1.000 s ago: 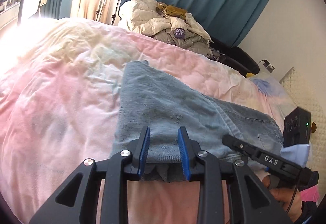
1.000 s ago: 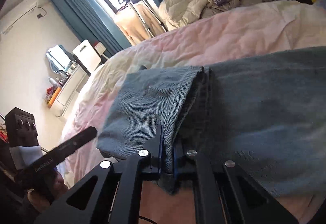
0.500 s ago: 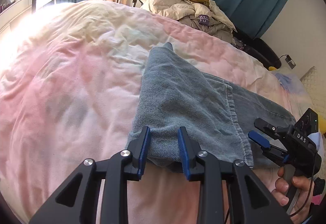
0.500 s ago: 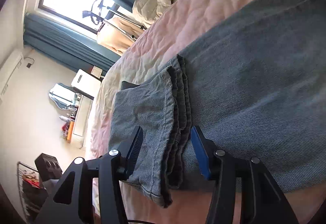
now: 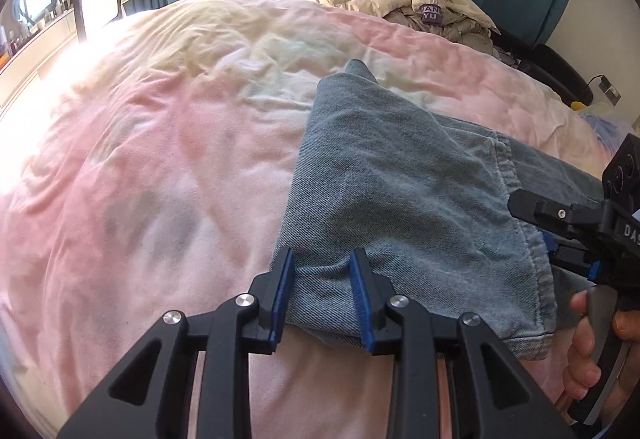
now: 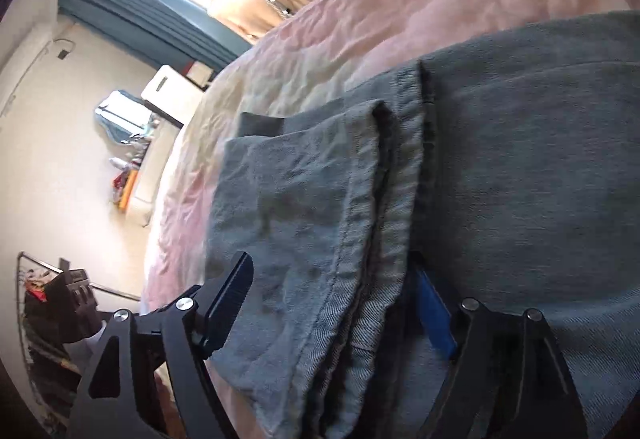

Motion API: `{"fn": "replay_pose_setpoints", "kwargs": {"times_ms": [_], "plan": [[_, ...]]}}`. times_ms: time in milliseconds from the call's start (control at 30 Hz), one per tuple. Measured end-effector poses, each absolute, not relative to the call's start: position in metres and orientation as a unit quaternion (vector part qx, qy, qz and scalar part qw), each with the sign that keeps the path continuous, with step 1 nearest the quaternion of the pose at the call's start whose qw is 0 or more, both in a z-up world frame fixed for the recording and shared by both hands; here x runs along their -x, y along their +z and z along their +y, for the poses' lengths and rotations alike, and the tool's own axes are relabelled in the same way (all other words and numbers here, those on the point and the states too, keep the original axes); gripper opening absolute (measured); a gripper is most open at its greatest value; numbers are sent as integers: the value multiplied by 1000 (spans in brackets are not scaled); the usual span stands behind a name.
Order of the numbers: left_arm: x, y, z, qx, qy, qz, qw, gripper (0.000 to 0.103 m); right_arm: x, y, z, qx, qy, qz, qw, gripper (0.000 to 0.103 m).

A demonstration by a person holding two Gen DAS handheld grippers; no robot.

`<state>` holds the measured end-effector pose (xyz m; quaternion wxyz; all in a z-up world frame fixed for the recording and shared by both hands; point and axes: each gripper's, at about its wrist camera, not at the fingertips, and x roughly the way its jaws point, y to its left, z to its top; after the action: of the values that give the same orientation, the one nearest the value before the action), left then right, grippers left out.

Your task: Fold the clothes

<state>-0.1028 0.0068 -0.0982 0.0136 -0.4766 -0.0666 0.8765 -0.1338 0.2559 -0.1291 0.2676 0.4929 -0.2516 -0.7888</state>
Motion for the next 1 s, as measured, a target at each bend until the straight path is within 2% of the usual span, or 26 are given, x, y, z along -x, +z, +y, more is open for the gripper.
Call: {"fn": "replay_pose_setpoints", "kwargs": {"times_ms": [100, 167, 300, 333, 433, 700, 867, 1000], "plan": [[105, -98, 3, 479, 874, -80, 16, 30, 135, -125, 248, -483, -792, -238, 288, 76], [107, -98, 1, 479, 873, -92, 18, 30, 136, -129, 251, -486, -792, -247, 275, 68], [109, -95, -4, 478, 869, -122, 26, 30, 139, -137, 257, -490, -792, -266, 248, 19], [108, -93, -4, 475, 870, -127, 29, 30, 139, -139, 259, -491, -792, -271, 242, 12], [103, -81, -6, 450, 879, -147, 48, 30, 129, -107, 258, -460, -820, -241, 242, 9], [86, -47, -4, 371, 903, -184, 116, 30, 100, -8, 288, -377, -872, -195, 243, 9], [89, -63, 8, 400, 888, -181, 138, 30, 91, 1, 345, -383, -882, -187, 200, 9], [94, -77, 21, 421, 882, -160, 139, 30, 88, -30, 393, -419, -873, -189, 161, 9]]}}
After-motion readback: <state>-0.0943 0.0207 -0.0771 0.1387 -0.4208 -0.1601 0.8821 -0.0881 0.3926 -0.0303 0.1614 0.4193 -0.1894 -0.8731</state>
